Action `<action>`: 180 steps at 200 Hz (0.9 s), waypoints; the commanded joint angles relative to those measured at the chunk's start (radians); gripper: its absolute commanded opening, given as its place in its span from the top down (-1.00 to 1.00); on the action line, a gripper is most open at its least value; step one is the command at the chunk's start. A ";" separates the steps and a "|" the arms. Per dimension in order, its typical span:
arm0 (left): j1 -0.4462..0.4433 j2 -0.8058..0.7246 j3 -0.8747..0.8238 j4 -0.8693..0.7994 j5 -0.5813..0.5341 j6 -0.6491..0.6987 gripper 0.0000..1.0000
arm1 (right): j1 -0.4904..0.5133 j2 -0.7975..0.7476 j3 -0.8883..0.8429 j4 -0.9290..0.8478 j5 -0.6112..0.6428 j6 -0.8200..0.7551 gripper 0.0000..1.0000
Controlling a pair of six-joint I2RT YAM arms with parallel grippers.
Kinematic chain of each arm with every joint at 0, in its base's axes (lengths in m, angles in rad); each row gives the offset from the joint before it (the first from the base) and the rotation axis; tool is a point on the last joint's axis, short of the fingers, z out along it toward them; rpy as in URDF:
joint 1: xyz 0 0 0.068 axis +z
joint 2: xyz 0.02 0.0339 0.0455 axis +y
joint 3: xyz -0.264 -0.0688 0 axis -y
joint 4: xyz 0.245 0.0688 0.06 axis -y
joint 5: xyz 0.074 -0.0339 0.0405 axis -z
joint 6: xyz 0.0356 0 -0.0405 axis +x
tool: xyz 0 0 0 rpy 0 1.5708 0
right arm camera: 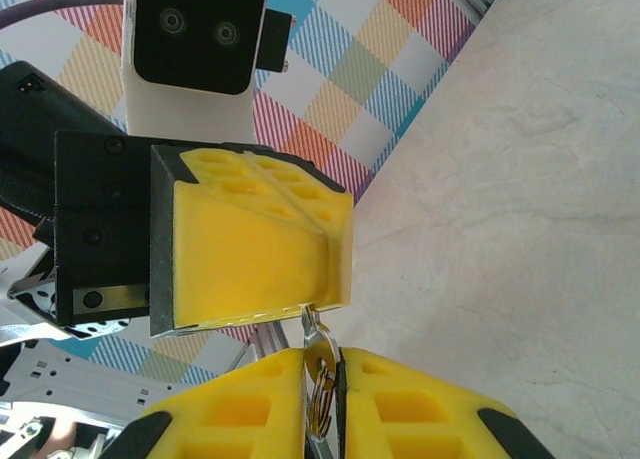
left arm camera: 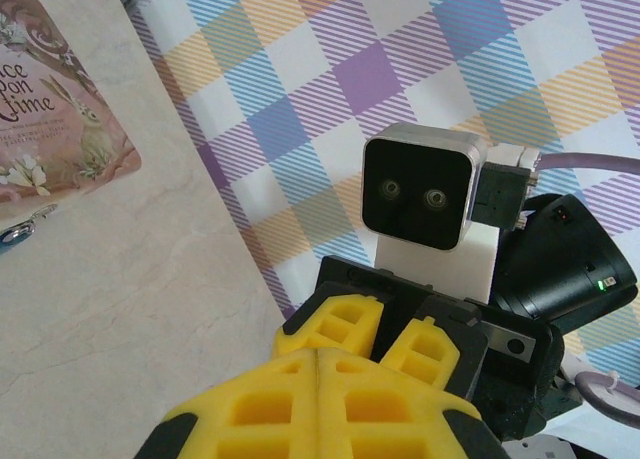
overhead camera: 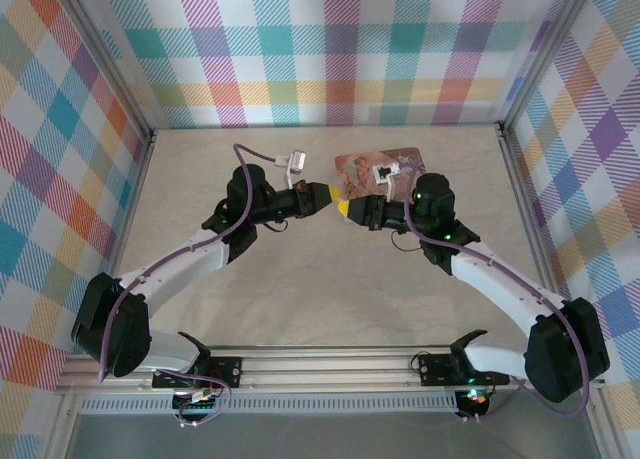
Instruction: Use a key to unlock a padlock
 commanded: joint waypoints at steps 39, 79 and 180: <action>-0.003 -0.028 0.018 -0.035 -0.003 0.054 1.00 | 0.006 -0.012 0.047 -0.029 -0.043 -0.038 0.63; -0.004 -0.021 0.021 -0.046 -0.001 0.057 1.00 | 0.007 -0.023 0.045 -0.038 -0.040 -0.047 0.63; -0.004 -0.002 0.030 -0.049 0.033 0.065 1.00 | 0.006 -0.019 0.060 -0.045 -0.032 -0.051 0.62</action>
